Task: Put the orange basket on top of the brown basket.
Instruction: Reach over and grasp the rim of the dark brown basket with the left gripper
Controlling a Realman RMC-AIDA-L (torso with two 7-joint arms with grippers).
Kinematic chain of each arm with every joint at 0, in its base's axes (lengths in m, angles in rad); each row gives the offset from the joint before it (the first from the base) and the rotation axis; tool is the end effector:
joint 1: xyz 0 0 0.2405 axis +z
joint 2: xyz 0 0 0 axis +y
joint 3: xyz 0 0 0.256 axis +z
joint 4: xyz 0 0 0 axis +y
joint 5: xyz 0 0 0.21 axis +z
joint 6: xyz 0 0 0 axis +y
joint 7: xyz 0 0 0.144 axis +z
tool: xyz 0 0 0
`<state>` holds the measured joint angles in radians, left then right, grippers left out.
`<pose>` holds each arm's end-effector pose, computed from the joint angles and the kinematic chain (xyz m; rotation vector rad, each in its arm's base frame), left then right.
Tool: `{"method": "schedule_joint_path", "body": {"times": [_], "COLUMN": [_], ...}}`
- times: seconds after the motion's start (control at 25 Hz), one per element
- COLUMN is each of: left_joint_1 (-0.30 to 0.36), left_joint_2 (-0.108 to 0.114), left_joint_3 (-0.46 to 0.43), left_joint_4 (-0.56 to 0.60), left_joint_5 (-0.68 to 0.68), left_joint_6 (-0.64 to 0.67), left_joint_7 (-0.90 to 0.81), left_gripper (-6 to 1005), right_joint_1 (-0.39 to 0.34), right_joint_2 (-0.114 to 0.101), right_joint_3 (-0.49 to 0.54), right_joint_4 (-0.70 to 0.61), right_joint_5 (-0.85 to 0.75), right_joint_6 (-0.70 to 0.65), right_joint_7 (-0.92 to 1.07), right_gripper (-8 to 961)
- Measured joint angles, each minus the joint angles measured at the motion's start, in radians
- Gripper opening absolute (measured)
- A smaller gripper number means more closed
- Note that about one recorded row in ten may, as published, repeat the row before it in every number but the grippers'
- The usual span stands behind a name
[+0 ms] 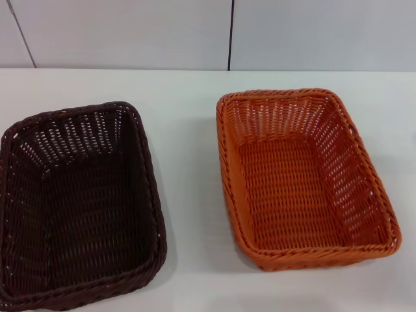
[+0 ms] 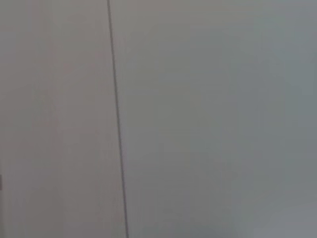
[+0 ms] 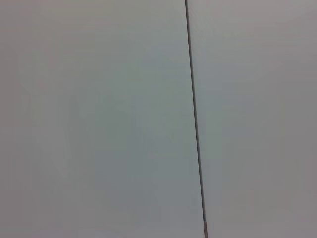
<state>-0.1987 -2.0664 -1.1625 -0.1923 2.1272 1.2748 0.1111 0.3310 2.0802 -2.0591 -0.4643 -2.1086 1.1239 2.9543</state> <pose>-0.4192 0.2437 0.0604 -1.0601 -0.5558 -0.3781 0.3249 0.3363 0.0232 -1.2155 0.5531 0.6556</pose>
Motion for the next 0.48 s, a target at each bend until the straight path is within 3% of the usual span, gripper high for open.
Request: {"method": "schedule_joint_path", "body": {"times": [0.48], "left_joint_1": [-0.015], "left_joint_2": [0.002], "left_joint_3": [0.061], "left_joint_4": [-0.031], "left_joint_5": [0.004], "left_joint_6": [-0.008], "left_joint_7": [0.043], "left_gripper": [811], "right_joint_1": [-0.009], "right_joint_2": [0.004], "right_joint_3": [-0.015], "right_joint_4": [-0.023], "right_joint_5": [0.001], "right_joint_6": [0.004], "right_joint_7": [0.0], "right_gripper": [789]}}
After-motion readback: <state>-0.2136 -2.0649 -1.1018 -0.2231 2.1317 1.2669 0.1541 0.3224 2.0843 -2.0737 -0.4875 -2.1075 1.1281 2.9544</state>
